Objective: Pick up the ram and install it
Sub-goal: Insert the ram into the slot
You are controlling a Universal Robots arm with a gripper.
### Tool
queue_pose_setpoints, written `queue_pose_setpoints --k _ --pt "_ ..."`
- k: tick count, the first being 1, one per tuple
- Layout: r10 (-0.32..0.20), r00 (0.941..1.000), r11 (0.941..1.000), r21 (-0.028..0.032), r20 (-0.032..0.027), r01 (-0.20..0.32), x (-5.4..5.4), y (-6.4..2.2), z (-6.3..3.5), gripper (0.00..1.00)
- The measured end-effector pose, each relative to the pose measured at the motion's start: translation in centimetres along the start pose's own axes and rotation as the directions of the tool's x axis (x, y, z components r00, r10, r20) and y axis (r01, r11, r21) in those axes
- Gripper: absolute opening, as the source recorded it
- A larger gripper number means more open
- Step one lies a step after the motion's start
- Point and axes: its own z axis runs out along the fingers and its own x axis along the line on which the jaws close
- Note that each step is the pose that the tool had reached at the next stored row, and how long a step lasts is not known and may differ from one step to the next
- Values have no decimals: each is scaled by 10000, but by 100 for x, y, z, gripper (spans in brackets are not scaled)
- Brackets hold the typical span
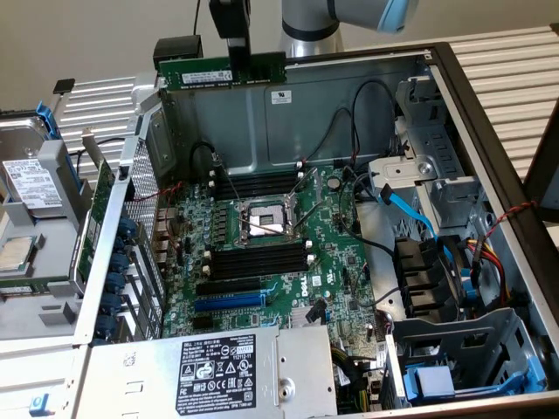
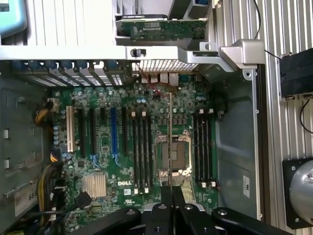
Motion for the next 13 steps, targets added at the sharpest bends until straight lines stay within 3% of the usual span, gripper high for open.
queue_pose_setpoints --k 2,4,10,13 --pt "-2 10000 10000 -2 84 2 6 -1 21 12" --pt "-2 9999 10000 -4 122 2 21 -2 50 12" --pt "-2 9999 10000 -6 135 2 84 -8 83 12" --pt "-13 9999 10000 -7 106 13 89 -9 115 12"
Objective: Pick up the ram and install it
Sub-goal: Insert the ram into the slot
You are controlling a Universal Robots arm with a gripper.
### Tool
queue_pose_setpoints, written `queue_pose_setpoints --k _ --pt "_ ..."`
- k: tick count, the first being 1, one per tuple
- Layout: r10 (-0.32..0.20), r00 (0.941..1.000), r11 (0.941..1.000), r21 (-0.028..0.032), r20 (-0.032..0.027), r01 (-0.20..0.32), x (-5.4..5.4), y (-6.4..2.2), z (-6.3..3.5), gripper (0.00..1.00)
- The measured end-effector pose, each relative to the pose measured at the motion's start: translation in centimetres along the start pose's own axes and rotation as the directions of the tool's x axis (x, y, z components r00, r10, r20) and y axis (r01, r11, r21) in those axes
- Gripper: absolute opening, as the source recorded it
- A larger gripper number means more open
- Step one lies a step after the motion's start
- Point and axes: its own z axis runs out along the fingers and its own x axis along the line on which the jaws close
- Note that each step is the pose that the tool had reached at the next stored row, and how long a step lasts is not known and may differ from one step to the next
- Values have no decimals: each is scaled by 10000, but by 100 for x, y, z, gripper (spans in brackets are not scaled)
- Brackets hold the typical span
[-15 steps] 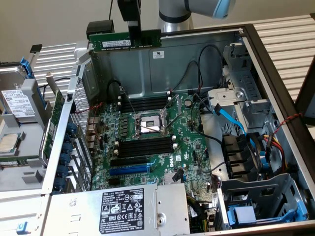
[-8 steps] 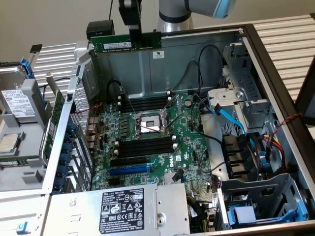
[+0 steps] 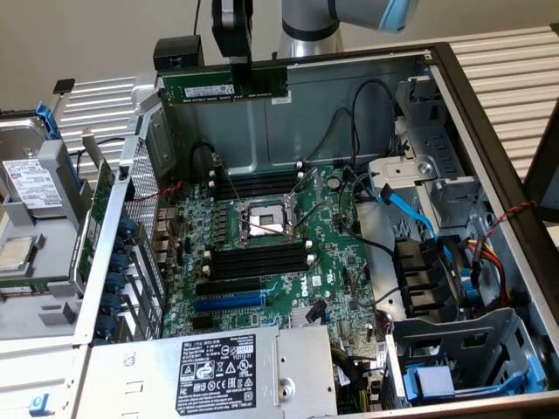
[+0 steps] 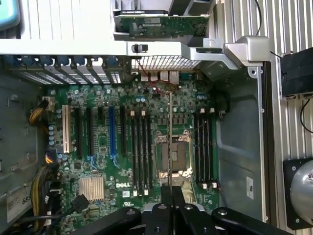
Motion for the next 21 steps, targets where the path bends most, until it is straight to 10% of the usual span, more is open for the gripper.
queue_pose_setpoints --k 7,21 --pt "-108 9997 9999 -13 -223 108 -32 -13 79 12" --pt "-131 9997 9999 -16 -205 131 -7 -51 302 12"
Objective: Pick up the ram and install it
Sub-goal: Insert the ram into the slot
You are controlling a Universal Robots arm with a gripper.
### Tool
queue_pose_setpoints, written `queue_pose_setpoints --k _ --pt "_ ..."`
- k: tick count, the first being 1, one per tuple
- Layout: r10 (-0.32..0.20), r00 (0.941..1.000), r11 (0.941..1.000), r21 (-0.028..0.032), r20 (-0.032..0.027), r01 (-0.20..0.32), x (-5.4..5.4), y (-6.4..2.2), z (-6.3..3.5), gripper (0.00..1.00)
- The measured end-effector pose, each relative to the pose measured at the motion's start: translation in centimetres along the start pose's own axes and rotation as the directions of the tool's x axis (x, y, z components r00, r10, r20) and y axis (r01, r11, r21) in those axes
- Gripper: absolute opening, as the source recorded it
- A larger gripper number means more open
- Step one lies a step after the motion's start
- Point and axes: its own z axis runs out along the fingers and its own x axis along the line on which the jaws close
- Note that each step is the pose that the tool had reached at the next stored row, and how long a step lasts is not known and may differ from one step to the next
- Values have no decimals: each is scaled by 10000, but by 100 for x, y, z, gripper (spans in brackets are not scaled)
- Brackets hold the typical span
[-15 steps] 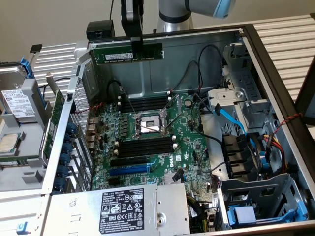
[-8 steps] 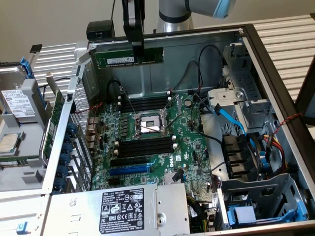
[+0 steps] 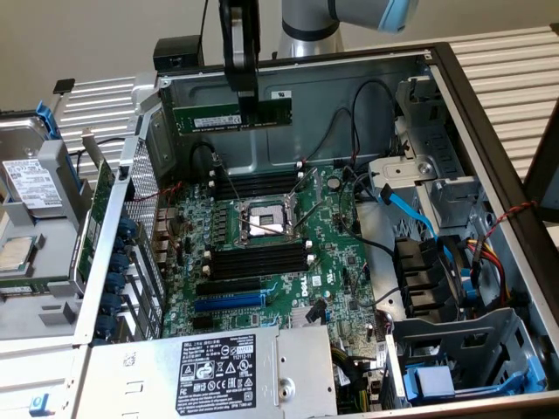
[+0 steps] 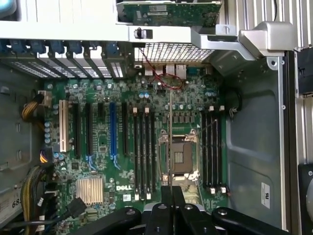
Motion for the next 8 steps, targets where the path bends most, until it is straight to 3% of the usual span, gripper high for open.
queue_pose_setpoints --k 8 --pt "0 10000 10000 -5 58 0 15 -16 141 12"
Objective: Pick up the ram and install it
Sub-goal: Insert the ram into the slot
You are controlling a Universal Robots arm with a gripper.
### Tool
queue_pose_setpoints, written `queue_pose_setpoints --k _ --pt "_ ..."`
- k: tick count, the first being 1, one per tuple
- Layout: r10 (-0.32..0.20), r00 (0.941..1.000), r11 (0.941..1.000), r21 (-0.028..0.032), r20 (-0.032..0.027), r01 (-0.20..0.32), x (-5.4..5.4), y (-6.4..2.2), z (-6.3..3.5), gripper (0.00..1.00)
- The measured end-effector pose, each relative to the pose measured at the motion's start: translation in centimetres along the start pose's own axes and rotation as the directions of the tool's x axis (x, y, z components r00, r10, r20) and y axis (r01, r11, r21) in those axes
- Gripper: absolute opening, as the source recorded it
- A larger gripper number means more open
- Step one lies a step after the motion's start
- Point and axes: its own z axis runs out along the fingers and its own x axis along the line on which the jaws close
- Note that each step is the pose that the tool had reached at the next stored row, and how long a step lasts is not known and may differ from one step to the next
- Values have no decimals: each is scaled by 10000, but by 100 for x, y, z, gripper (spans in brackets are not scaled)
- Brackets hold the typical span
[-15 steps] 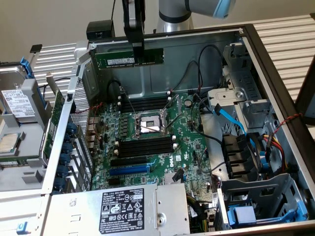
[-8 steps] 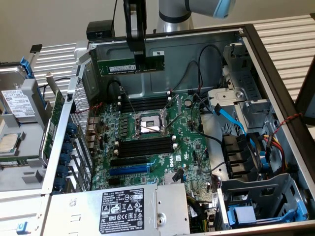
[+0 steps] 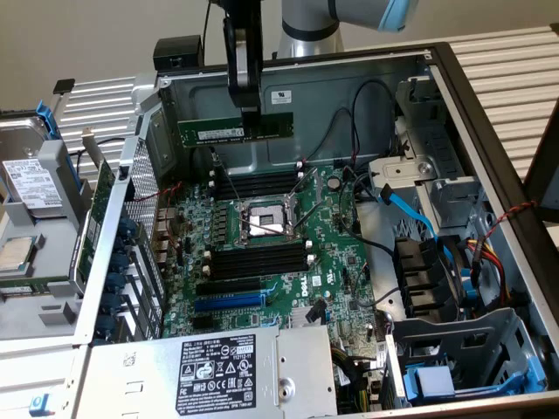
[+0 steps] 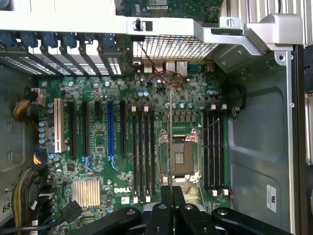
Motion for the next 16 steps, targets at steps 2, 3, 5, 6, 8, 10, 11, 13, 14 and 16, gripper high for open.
queue_pose_setpoints --k 2,3,5,6,8,10,11,13,14,16 --pt "0 10000 10000 0 2 0 4 -5 37 12" --pt "1 10000 10000 0 2 -1 6 -7 55 12" --pt "0 10000 10000 0 2 0 13 -10 91 12" --pt "0 10000 10000 0 3 0 18 -11 108 12" --pt "-1 10000 10000 -1 2 1 31 -14 142 12" --pt "1 10000 10000 0 5 -1 52 -22 177 12" --pt "0 10000 10000 -1 5 0 63 -27 193 12" --pt "0 10000 10000 0 7 0 79 -36 229 12" --pt "-2 10000 10000 -1 6 2 84 -38 247 12" --pt "-8 10000 10000 -2 6 8 98 -43 281 12"
